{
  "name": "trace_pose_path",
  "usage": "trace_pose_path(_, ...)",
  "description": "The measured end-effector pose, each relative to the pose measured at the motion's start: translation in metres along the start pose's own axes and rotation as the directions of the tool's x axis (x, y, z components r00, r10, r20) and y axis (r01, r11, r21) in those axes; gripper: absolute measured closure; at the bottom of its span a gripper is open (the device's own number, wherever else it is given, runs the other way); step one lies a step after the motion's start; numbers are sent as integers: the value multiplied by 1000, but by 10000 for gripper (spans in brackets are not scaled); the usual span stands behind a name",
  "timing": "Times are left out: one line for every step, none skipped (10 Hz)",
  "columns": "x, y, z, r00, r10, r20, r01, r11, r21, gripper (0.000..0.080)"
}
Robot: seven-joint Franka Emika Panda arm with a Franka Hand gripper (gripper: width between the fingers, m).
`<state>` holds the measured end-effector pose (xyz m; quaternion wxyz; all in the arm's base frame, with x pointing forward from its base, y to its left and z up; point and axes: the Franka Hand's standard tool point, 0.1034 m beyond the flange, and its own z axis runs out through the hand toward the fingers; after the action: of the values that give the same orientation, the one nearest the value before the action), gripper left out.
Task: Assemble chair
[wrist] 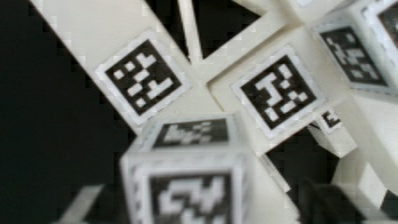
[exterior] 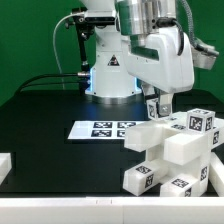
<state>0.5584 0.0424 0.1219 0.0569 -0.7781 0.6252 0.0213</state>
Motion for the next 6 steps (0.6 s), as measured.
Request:
trace_pose_path(0,0,0,1000,-5,0,5,1000,0,213)
trace_pose_path(-1,-1,-1,994,-109,0,109,994,1,213)
trace_pose_path(-2,-2,-1,985,-172,0,172,985,2,161)
trace_pose_path(-2,-2,-1,965,-264,0,264,965,2,153)
trace_pose_path(-1,-2,-1,918,-396,-2,396,918,2,153)
trace_pose_path(-1,-2,-1,868,-497,-4,497,868,-1,150)
